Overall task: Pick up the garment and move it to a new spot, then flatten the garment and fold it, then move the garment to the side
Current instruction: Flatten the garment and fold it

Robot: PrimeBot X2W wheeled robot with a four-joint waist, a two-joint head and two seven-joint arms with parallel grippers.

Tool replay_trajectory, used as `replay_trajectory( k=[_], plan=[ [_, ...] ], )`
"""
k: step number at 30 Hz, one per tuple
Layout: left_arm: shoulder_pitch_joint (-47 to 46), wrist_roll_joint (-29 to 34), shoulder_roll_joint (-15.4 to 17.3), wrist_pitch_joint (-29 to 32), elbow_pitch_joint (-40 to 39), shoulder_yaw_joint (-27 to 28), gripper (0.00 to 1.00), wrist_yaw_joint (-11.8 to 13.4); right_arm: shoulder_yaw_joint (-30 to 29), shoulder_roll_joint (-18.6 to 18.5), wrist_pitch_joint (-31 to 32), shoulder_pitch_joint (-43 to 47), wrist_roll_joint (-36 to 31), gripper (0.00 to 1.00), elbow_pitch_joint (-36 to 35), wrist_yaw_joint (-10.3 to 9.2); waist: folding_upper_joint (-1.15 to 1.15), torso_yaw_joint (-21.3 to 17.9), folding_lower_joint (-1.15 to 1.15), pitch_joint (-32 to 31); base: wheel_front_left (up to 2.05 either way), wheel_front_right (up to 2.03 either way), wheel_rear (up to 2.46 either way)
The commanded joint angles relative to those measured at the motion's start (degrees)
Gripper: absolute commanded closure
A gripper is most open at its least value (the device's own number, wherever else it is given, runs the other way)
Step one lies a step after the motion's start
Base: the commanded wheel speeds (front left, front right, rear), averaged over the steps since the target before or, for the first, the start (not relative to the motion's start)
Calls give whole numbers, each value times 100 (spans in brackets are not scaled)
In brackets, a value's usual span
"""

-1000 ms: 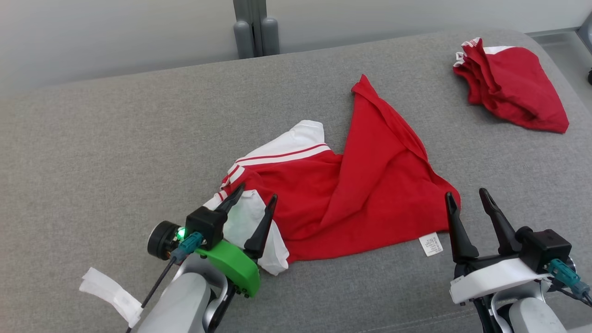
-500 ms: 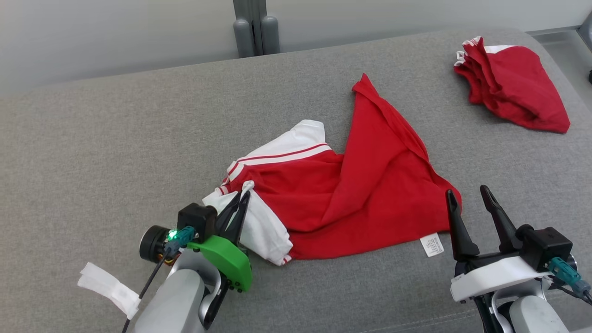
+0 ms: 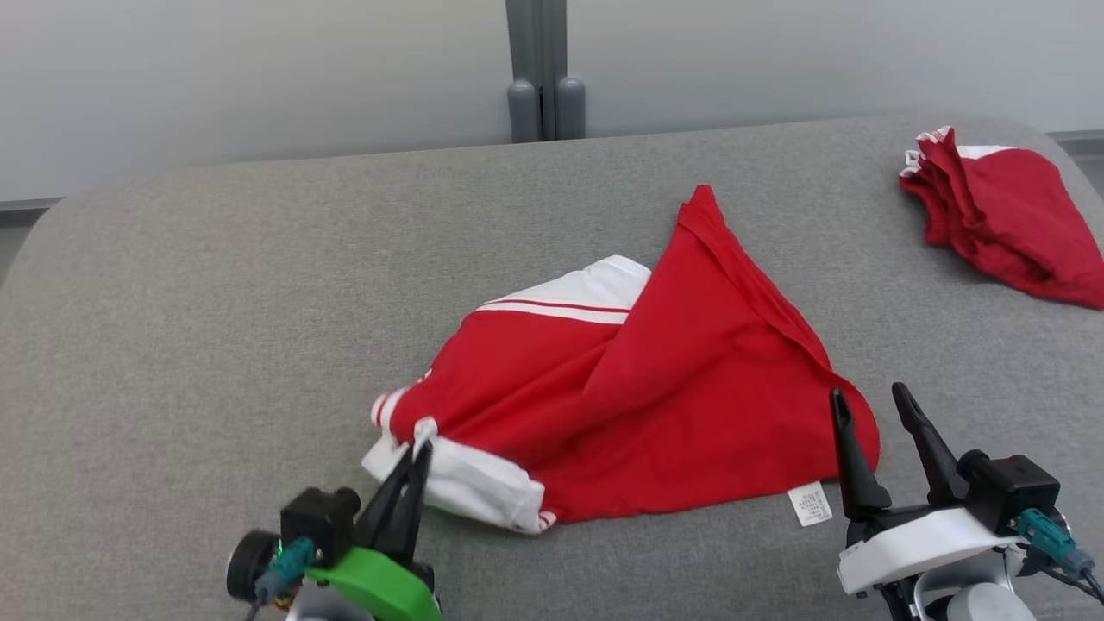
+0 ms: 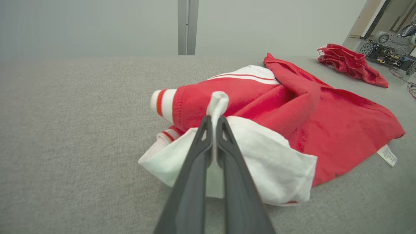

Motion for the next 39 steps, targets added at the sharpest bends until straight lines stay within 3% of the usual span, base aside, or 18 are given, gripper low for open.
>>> replay_trajectory(
  k=[1,3,5,6,16,23,36,37,38,39],
  plan=[
    [228,-43,29,-15,-10,-90,100,10,-12,15,-16,84,31,0,30,-8,0,216,0,-104,0,0,0],
    [457,-135,22,-16,68,-220,100,10,9,23,-16,80,31,0,54,-8,0,278,0,-112,0,0,0],
    [585,-200,-19,-16,69,-298,51,10,22,19,-16,69,39,0,77,-8,0,321,0,-127,0,0,0],
    [647,-220,-49,-16,42,-322,0,10,23,16,-16,74,40,0,86,-8,0,335,0,-135,0,0,0],
    [208,8,169,-15,-966,219,0,60,28,-46,-16,84,34,0,182,-8,0,190,0,-143,0,0,0],
    [-84,-30,450,187,-593,390,0,100,24,-70,-16,18,61,0,258,-8,0,-102,0,-53,0,0,0],
    [170,-392,370,1058,89,-92,0,31,9,-102,-16,-52,43,0,247,-8,0,-224,0,44,0,0,0],
    [105,-416,361,1093,153,-112,6,28,16,-101,-16,-79,39,0,241,-8,0,-234,0,64,0,0,0],
    [54,-388,371,1139,221,-157,43,24,21,-103,-16,-99,35,0,236,-8,0,-246,0,78,0,0,0],
    [-21,-326,384,1098,265,-224,100,18,23,-105,-16,-126,31,0,206,-8,0,-262,0,96,0,0,0]
  ],
)
